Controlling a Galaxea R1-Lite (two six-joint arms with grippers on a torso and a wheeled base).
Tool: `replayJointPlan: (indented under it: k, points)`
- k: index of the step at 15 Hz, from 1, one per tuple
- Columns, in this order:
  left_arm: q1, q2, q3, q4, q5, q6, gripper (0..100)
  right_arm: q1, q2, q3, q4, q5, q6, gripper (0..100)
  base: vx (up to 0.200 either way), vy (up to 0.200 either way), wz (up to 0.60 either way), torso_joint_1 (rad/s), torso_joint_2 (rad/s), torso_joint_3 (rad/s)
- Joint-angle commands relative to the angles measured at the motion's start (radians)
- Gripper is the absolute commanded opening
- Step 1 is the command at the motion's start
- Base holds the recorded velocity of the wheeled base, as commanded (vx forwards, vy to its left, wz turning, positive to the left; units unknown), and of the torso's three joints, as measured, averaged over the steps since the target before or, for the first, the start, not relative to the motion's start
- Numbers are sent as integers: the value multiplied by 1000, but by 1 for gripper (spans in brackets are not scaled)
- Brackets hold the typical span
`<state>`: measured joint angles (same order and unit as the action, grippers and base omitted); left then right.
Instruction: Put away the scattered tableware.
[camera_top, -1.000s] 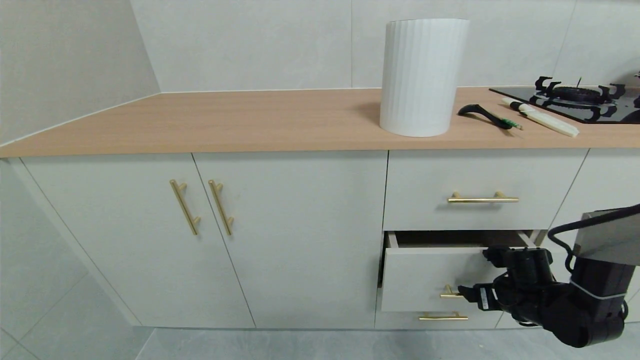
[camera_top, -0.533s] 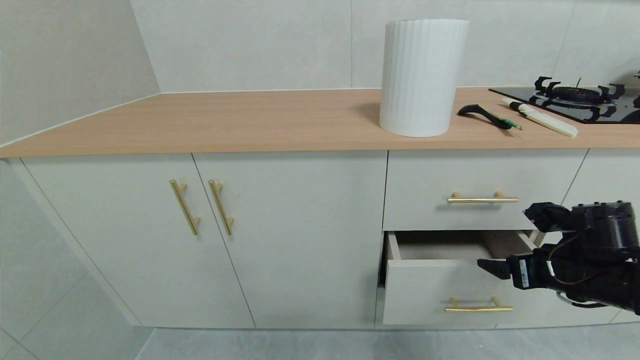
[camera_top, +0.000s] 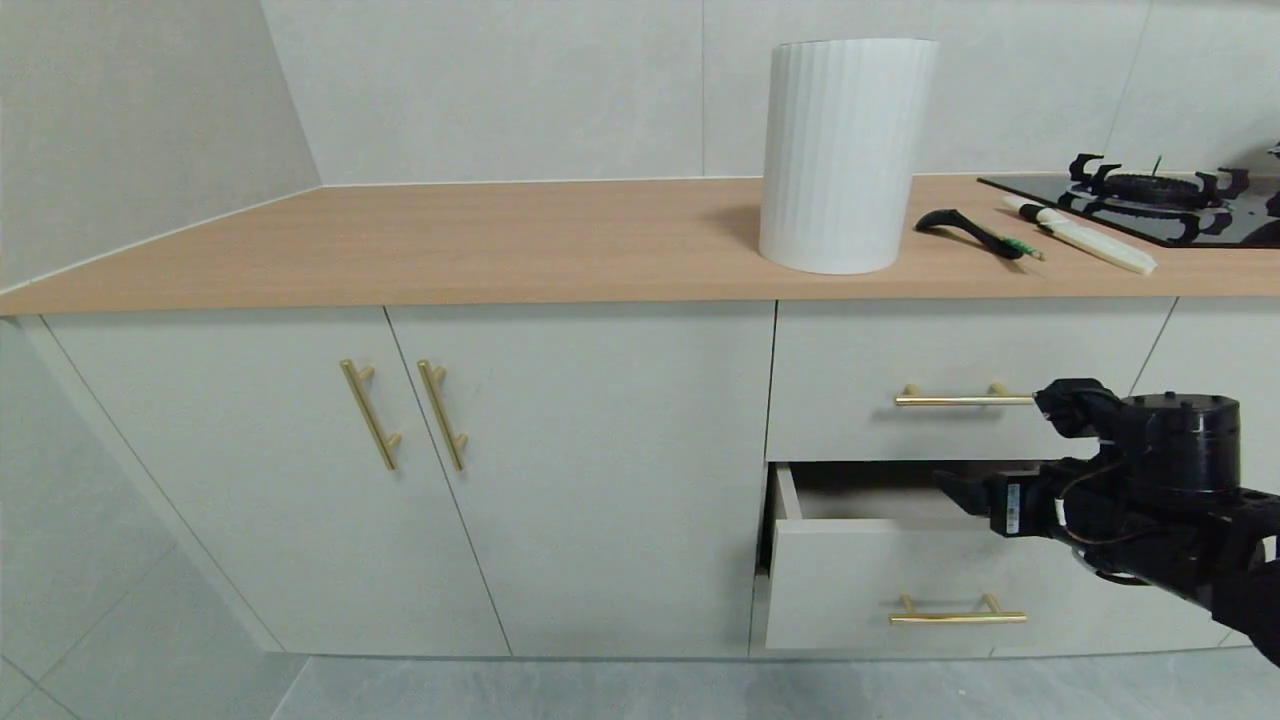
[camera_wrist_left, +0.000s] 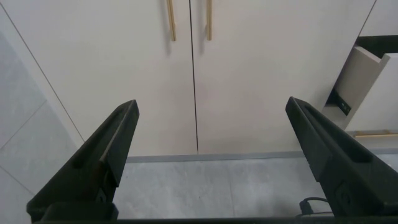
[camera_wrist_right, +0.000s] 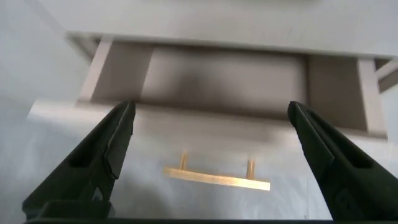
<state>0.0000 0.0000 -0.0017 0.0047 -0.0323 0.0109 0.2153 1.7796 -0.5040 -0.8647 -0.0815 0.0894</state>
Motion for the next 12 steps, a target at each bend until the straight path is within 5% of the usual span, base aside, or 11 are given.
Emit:
replayJointPlan:
  k: [1,12]
  points:
    - [0,2,0,0,0,0,100,1,253,33,-215,-34,7,100,0,0,0,0,0,0]
    - [0,2,0,0,0,0,100,1,227,59,-181,-30,-2,100,0,0,0,0,0,0]
